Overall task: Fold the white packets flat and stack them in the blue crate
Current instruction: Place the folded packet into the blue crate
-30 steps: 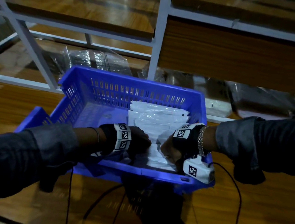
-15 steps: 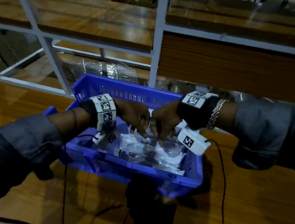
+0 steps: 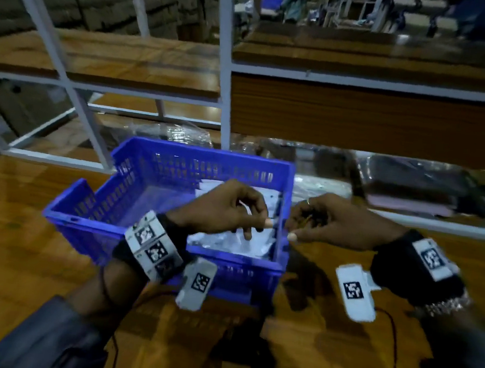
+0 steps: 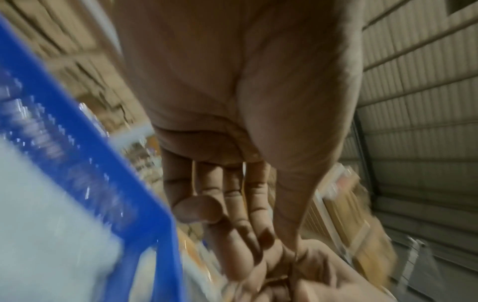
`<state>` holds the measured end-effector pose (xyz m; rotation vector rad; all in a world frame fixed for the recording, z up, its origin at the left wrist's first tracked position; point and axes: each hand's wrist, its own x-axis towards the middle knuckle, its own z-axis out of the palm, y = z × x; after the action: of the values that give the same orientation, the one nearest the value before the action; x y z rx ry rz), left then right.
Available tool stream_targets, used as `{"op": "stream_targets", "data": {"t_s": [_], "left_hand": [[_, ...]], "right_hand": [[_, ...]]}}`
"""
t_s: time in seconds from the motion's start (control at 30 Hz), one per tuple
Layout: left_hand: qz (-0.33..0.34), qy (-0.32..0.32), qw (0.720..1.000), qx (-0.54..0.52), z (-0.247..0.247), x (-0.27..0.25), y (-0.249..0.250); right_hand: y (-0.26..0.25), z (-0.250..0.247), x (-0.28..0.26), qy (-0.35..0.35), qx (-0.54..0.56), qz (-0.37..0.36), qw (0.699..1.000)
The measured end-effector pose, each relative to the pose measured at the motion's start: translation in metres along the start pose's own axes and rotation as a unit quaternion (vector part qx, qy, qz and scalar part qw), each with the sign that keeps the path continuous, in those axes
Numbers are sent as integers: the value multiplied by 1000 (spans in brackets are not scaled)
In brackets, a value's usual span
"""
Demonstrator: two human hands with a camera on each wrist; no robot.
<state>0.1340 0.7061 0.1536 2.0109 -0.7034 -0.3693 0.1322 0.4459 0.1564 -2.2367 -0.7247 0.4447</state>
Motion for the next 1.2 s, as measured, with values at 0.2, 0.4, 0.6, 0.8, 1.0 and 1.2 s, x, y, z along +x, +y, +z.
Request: {"op": "stream_targets", "data": {"t_s": [0.2,0.4,0.6,0.8,1.0,1.2], "left_hand": [[-24,-71,992,-103,114,-9,-15],[14,-89,991,-100,195,-10,-11],[34,-132,983,-122,257,7,15],[70,-161,979,-106,312,52,59],[60,-136,981,-123,404,128,111],[10,-107,981,-164,515,218,160]], "right_hand": [[51,73,-111,184,147,123,964],[62,131,-198,302,198,206,910],[79,136,-279,410,193,236,860],[109,111,-359,483,220,250,810],[172,65,-444,500,203,257,802],[259,0,-535,514,203,262,791]]}}
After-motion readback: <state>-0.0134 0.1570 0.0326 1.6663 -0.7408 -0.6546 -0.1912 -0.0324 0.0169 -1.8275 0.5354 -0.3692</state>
